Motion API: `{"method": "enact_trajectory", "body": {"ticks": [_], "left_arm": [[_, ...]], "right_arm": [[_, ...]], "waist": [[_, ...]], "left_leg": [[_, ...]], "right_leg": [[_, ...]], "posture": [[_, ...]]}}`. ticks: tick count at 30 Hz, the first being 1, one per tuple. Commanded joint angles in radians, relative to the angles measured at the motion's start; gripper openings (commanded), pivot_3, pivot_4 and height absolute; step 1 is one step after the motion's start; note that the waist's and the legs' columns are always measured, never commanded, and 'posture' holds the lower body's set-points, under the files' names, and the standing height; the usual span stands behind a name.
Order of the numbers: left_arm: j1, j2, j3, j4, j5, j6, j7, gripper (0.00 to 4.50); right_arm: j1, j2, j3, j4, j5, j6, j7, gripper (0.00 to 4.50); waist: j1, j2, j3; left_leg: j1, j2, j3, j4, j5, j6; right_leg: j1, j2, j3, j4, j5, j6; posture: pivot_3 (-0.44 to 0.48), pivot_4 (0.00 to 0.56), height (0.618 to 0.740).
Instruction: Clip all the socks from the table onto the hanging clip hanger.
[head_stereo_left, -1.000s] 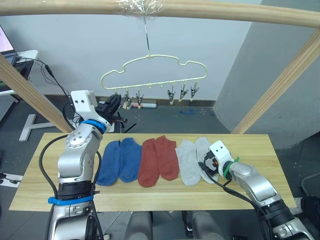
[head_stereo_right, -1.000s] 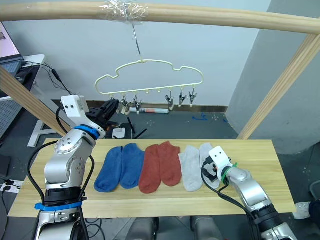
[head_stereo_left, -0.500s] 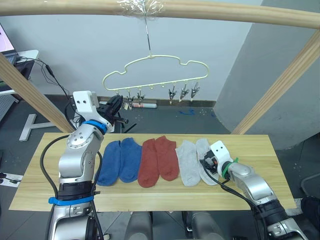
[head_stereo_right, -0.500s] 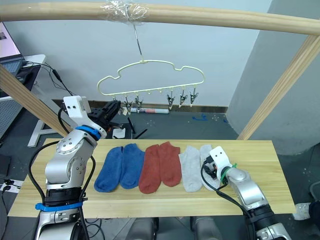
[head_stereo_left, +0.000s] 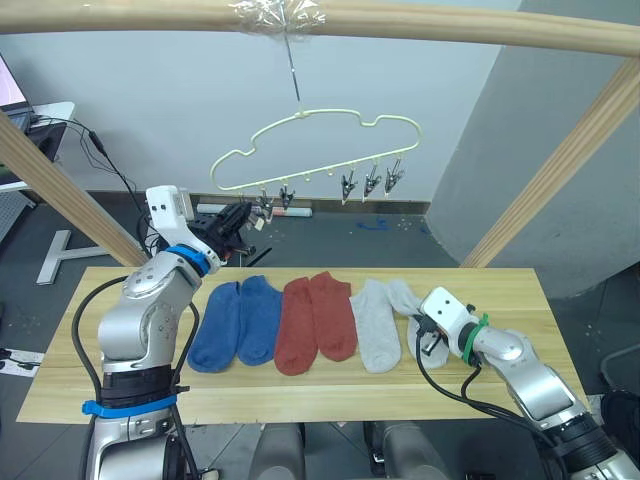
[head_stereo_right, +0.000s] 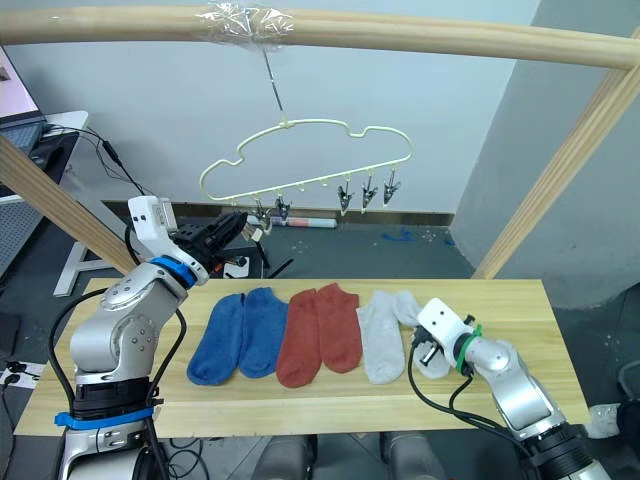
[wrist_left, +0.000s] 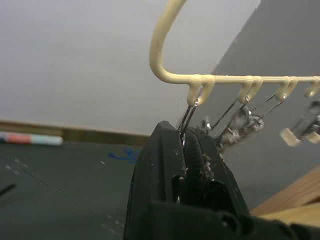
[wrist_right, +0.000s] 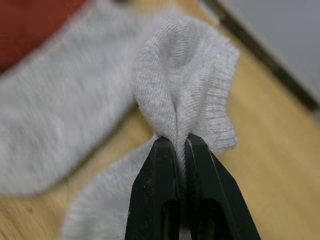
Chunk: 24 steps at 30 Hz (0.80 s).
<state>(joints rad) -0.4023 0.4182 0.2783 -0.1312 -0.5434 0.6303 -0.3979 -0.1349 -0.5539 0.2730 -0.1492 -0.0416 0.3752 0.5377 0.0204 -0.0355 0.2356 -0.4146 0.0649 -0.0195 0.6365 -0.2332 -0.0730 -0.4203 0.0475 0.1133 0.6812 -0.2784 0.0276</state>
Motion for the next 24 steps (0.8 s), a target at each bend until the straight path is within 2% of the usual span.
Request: {"method": "enact_trajectory", "body": {"ticks": [1, 3, 5, 7, 14, 17, 24], "left_arm": [[-0.049, -0.022, 0.175, 0.058, -0.292, 0.332, 0.097, 0.00], [-0.090, -0.009, 0.261, 0.124, -0.434, 0.509, 0.143, 0.00], [-0.117, 0.004, 0.310, 0.161, -0.539, 0.619, 0.170, 0.00], [-0.131, 0.003, 0.332, 0.171, -0.597, 0.666, 0.204, 0.00], [-0.123, -0.032, 0.341, 0.123, -0.733, 0.690, 0.323, 0.00], [-0.108, -0.034, 0.343, 0.109, -0.795, 0.688, 0.370, 0.00], [-0.087, -0.006, 0.314, 0.108, -0.837, 0.644, 0.396, 0.00]], "right_arm": [[-0.050, 0.013, 0.035, -0.197, 0.053, 0.030, 0.093, 0.04], [-0.129, 0.064, 0.095, -0.256, 0.067, 0.077, 0.134, 0.04], [-0.243, 0.182, 0.150, -0.192, 0.054, 0.107, 0.115, 0.04], [-0.298, 0.245, 0.165, -0.144, 0.049, 0.128, 0.102, 0.04], [-0.443, 0.356, 0.173, 0.013, 0.006, 0.098, 0.060, 0.04], [-0.448, 0.354, 0.175, 0.005, 0.012, 0.101, 0.079, 0.04], [-0.434, 0.346, 0.166, -0.022, 0.022, 0.114, 0.083, 0.04]], "waist": [[0.001, 0.000, 0.000], [-0.006, 0.000, 0.000], [-0.017, 0.000, 0.000], [-0.016, 0.001, 0.000], [0.018, 0.000, 0.000], [0.022, 0.000, 0.000], [0.023, 0.000, 0.000]], "left_leg": [[0.000, 0.000, -0.001, 0.000, 0.000, 0.000], [-0.001, 0.001, -0.003, 0.003, 0.000, 0.000], [0.000, 0.001, -0.006, 0.003, 0.000, 0.000], [-0.001, 0.001, -0.009, 0.004, 0.001, -0.001], [-0.002, -0.003, -0.012, 0.004, 0.002, -0.004], [-0.002, -0.002, -0.012, 0.004, 0.002, -0.004], [-0.002, -0.002, -0.013, 0.003, 0.002, -0.005]], "right_leg": [[0.000, 0.000, -0.001, 0.000, 0.000, 0.000], [0.000, 0.001, -0.002, 0.001, 0.000, 0.000], [0.001, 0.002, -0.004, 0.001, 0.000, 0.000], [0.001, 0.002, -0.007, 0.002, 0.000, 0.000], [0.004, -0.006, -0.014, 0.000, 0.002, -0.004], [0.005, -0.006, -0.015, 0.000, 0.003, -0.005], [0.005, -0.006, -0.016, 0.000, 0.003, -0.006]], "posture": [[0.214, 0.242, 0.740], [0.213, 0.239, 0.740], [0.217, 0.238, 0.740], [0.222, 0.236, 0.740], [0.232, 0.234, 0.740], [0.243, 0.236, 0.740], [0.243, 0.236, 0.740]]}}
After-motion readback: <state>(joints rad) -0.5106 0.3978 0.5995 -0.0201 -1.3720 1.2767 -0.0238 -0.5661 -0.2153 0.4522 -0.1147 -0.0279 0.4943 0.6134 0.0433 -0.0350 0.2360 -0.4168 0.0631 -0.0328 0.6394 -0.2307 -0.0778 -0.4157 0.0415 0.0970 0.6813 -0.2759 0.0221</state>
